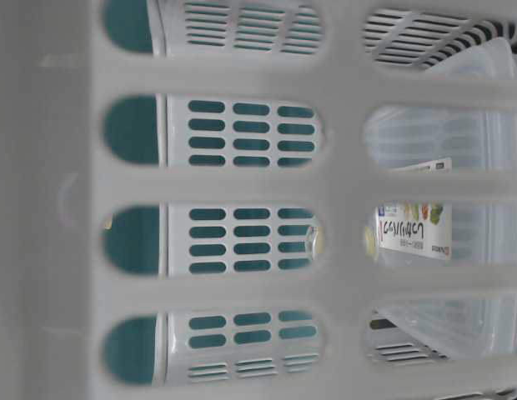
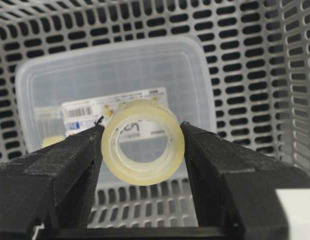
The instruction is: Pick up the cellophane tape from the shopping basket with the left arm.
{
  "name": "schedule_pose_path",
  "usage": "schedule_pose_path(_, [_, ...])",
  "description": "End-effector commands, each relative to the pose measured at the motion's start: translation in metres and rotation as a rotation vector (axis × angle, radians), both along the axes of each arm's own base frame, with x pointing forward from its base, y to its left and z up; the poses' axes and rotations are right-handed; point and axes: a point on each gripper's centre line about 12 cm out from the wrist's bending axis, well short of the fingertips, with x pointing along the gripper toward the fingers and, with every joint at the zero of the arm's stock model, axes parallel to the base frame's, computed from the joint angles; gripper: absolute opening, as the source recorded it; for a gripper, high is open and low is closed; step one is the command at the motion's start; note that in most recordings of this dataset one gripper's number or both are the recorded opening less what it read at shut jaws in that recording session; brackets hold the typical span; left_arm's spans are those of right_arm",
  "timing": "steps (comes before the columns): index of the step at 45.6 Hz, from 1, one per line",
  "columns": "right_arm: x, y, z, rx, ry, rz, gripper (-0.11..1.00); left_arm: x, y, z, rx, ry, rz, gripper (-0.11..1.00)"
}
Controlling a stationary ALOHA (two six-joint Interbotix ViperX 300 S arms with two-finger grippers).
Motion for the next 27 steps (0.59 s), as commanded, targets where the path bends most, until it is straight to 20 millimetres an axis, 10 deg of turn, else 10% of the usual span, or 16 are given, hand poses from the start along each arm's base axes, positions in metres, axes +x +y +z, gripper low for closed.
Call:
schedule_pose_path(1, [0.0017,0.0003,0.0061,0.004,-0.017,0.001,0.75,-0.0022,-0.0008,0.0128,0.0,-0.035,-0.003,0.5])
schedule_pose_path(27, [0.0017,0.0003,0.0063,0.004,-0.018,0.001,0.75,-0.0035,-0.0059,0.0114,0.002,-0.022,-0.014,0.5])
